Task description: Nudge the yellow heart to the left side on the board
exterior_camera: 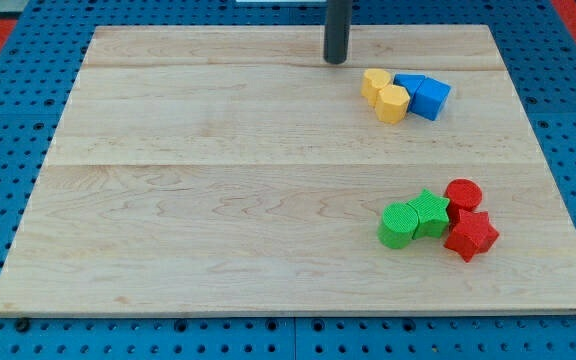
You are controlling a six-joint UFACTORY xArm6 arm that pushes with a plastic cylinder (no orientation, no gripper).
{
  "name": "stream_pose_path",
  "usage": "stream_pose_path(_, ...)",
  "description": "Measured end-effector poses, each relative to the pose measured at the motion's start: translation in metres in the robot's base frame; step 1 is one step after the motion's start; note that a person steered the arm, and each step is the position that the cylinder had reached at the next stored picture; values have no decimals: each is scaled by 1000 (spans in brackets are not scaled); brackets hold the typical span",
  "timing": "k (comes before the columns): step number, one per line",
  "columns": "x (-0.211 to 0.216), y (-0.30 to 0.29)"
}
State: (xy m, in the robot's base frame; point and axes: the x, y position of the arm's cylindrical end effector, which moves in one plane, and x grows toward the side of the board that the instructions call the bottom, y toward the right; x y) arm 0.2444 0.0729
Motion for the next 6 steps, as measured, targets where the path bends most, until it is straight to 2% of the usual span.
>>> stream_pose_path(1, 22, 45)
stream_pose_path(2, 69, 64)
stream_pose_path(4, 141, 70)
stream_pose_path(5, 151, 67)
stream_pose_path(6, 115, 70)
